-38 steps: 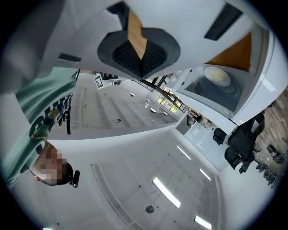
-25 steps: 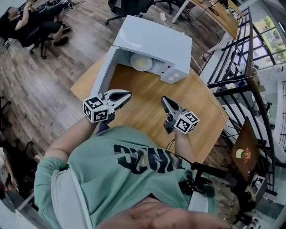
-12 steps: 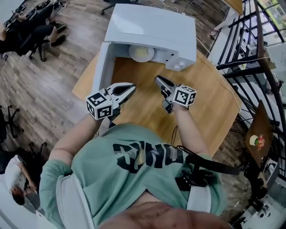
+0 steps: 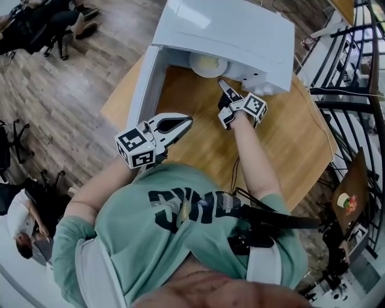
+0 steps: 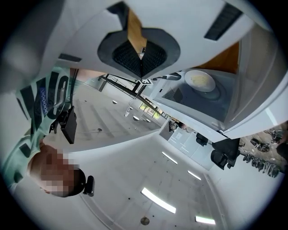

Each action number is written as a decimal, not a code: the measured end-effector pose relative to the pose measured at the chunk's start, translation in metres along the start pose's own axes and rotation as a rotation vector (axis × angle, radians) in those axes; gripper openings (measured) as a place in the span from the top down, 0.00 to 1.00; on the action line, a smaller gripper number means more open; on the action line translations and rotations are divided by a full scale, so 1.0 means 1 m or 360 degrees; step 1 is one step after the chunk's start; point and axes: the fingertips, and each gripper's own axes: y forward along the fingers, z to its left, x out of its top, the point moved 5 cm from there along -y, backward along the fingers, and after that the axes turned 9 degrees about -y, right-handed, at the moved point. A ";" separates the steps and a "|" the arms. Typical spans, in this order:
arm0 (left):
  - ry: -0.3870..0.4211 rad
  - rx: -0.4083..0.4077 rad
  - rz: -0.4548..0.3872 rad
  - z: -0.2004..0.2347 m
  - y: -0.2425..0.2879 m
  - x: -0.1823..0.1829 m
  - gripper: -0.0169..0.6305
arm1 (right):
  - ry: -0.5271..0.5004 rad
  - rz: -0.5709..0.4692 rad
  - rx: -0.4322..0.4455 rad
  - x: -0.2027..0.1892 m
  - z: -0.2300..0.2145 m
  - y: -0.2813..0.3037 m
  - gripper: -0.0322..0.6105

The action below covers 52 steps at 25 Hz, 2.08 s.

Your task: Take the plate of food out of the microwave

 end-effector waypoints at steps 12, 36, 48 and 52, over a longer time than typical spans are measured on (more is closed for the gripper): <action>-0.0054 -0.0047 -0.0020 0.005 -0.009 0.003 0.98 | 0.0195 0.0001 -0.0072 -0.007 -0.026 0.060 0.56; -0.0059 -0.0107 -0.0060 -0.001 -0.020 0.007 0.98 | 0.0236 -0.0032 -0.0160 -0.017 -0.014 0.027 0.91; -0.0016 -0.0208 -0.0089 -0.027 -0.033 0.009 0.98 | 0.0212 -0.0038 -0.0138 -0.035 0.022 -0.026 0.91; -0.0005 -0.0265 -0.0068 -0.038 -0.036 0.013 0.98 | 0.0202 -0.0085 -0.0139 -0.041 0.037 -0.054 0.91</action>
